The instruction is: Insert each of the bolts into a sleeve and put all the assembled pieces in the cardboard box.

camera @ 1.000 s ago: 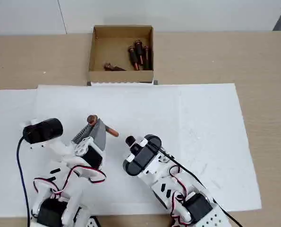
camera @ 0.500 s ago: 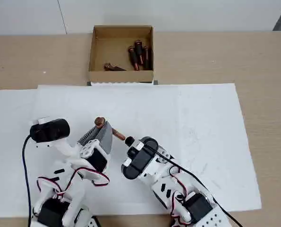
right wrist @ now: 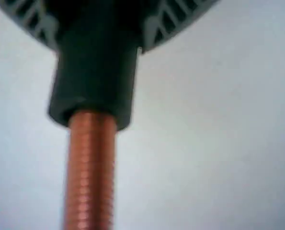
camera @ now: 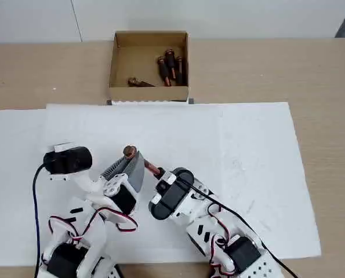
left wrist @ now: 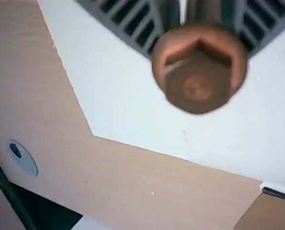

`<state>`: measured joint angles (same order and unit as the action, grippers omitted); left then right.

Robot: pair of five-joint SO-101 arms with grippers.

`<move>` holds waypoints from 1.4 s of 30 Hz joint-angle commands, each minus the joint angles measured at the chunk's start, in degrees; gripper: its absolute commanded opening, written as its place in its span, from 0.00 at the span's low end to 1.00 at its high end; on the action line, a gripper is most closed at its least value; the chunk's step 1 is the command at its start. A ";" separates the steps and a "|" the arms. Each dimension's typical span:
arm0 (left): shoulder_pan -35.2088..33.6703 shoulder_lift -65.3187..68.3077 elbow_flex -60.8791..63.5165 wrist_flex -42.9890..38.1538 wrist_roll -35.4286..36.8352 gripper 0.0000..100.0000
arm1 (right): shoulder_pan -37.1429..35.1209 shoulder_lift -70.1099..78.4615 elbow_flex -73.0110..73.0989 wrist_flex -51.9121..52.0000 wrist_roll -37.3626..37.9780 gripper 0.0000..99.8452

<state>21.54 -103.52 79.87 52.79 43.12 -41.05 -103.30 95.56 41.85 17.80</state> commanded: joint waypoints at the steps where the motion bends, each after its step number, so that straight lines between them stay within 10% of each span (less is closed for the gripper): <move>1: 0.79 -0.62 -1.27 0.00 0.18 0.00 | -0.57 -0.57 0.79 -1.27 1.32 0.00; 31: 6.86 -0.53 5.67 0.70 -4.75 0.01 | -2.24 -0.48 0.79 -15.08 7.82 0.00; 42: 1.93 -0.53 5.67 0.97 -17.05 0.26 | -2.07 -0.40 0.88 -15.08 7.47 0.00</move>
<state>23.56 -103.60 86.02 53.23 28.09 -42.90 -103.03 95.65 29.10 25.01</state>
